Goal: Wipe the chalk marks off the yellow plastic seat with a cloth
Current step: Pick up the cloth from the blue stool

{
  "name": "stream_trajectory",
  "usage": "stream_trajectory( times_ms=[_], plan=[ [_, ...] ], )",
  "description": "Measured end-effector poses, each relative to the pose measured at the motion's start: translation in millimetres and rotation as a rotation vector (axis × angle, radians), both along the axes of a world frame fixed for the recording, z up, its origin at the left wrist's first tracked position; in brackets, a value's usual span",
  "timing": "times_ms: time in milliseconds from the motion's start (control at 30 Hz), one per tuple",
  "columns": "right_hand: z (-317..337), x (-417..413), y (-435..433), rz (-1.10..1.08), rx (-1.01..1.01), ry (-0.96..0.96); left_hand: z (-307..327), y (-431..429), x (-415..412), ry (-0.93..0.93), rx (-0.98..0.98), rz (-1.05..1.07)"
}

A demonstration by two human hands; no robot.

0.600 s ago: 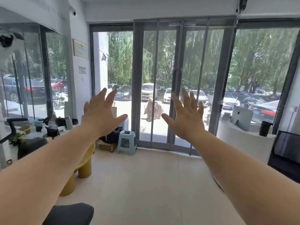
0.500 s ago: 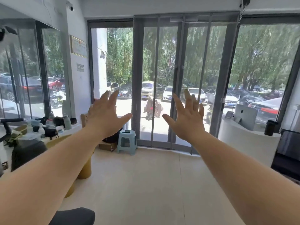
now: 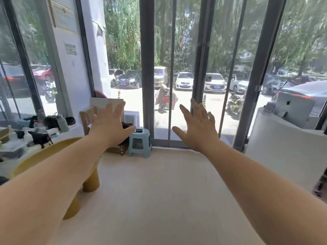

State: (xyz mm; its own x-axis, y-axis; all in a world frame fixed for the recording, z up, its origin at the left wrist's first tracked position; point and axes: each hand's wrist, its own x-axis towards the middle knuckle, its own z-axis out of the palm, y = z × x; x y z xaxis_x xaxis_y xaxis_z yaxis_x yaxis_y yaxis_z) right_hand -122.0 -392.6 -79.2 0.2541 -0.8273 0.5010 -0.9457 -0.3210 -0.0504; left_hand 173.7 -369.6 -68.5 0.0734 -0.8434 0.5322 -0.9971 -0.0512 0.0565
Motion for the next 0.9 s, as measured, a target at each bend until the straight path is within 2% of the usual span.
stream_trajectory(
  times_ms=[233, 500, 600, 900],
  plan=[
    [-38.5, 6.6, -195.6, 0.035, 0.121, -0.057, -37.3, -166.0, 15.0, -0.002, 0.075, 0.082],
    [-55.4, 20.3, -393.3, 0.091, 0.247, -0.026, -57.5, -342.4, 31.9, 0.042, 0.127, 0.132],
    [-73.5, 39.8, -460.1, 0.093, 0.279, -0.001, -77.5, -410.7, 48.1, 0.016, 0.159, 0.137],
    [-125.8, 142.7, -681.6, 0.062, 0.374, 0.039, -134.7, -649.2, 137.2, 0.096, 0.278, 0.119]
  ],
)
